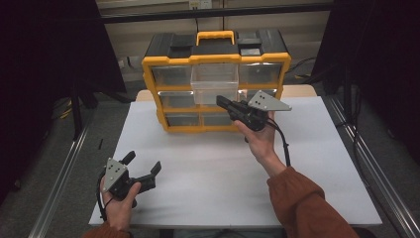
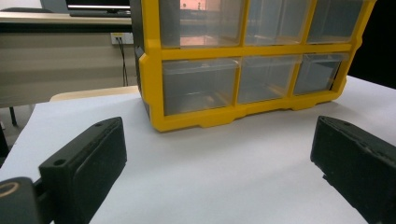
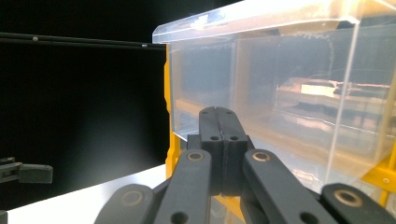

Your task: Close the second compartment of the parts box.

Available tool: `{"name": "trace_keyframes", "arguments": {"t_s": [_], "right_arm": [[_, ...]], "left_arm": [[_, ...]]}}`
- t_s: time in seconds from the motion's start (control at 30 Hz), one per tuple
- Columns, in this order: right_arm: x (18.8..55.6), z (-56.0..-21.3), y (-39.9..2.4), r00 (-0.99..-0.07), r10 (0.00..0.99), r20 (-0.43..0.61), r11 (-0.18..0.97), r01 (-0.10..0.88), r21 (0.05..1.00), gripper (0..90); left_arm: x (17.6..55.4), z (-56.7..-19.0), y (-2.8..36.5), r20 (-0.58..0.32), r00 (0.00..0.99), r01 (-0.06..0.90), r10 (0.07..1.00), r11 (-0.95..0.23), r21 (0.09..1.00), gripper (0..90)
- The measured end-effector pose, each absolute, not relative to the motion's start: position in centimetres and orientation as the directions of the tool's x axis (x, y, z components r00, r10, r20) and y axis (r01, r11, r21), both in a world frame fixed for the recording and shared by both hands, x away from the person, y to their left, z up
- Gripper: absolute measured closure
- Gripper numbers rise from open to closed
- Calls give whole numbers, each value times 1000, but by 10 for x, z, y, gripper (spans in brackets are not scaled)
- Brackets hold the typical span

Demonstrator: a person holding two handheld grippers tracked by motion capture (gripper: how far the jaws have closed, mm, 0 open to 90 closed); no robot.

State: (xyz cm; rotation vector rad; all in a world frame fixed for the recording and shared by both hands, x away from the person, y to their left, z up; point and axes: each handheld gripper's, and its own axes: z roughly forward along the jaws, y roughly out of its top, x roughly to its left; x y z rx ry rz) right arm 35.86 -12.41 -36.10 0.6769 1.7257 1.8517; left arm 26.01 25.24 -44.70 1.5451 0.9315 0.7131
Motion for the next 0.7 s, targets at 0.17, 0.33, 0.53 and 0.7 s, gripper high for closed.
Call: {"name": "trace_keyframes", "arguments": {"t_s": [0.17, 0.33, 0.53, 0.7], "right_arm": [[362, -361, -124, -736, 677, 18, -63, -34, 997, 900], [365, -360, -124, -733, 680, 16, -61, -34, 998, 900], [367, -360, -124, -727, 687, 21, -65, -33, 997, 900], [370, -362, -124, -725, 688, 27, -73, -32, 997, 900]], "left_arm": [[260, -447, 252, -46, 501, 178, 864, -50, 983, 37], [260, -447, 252, -45, 503, 179, 863, -53, 982, 37], [260, -447, 253, -46, 498, 178, 866, -50, 983, 37], [260, -446, 253, -39, 493, 180, 869, -58, 982, 37]]}}
